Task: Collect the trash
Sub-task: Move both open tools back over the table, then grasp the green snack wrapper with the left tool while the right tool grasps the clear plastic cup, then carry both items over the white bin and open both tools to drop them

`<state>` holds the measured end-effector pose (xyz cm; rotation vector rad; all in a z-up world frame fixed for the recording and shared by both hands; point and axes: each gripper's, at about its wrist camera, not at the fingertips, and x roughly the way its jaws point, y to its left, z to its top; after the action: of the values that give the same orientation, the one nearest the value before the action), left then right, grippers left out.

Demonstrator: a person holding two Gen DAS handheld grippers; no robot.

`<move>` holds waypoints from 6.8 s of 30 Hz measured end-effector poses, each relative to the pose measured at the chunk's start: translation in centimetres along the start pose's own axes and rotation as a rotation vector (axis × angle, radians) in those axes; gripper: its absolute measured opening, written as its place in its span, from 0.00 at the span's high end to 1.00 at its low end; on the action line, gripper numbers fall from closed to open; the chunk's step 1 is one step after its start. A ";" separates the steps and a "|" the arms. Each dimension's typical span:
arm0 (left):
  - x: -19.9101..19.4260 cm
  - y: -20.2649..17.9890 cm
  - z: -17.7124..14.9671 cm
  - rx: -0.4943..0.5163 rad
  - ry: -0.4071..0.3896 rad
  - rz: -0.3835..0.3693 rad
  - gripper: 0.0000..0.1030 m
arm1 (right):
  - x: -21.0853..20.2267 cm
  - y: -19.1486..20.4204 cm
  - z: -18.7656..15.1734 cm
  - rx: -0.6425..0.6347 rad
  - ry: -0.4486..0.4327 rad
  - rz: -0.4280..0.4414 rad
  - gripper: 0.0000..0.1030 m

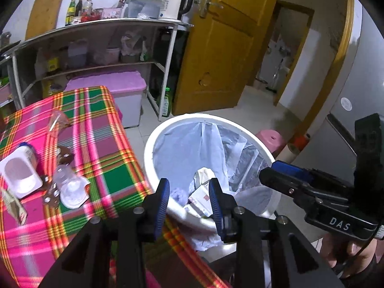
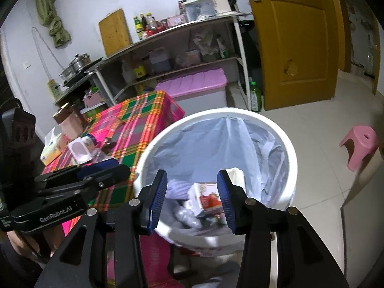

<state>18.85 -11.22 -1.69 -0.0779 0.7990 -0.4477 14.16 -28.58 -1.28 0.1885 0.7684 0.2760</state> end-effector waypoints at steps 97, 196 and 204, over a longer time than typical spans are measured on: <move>-5.5 22.8 -4.9 -0.474 -0.058 0.412 0.78 | 15.6 18.0 1.9 -0.277 0.182 0.172 0.62; -0.5 -1.2 -0.6 -0.008 -0.009 0.057 0.92 | 0.0 -0.3 0.0 0.007 -0.015 -0.039 0.69; 1.9 -1.6 0.1 0.007 0.023 0.035 0.92 | 1.2 -2.1 -0.2 0.042 0.015 -0.050 0.68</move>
<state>19.52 -13.52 -2.52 -0.0525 0.8205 -0.4194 15.18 -30.16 -2.73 0.2073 0.7928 0.2143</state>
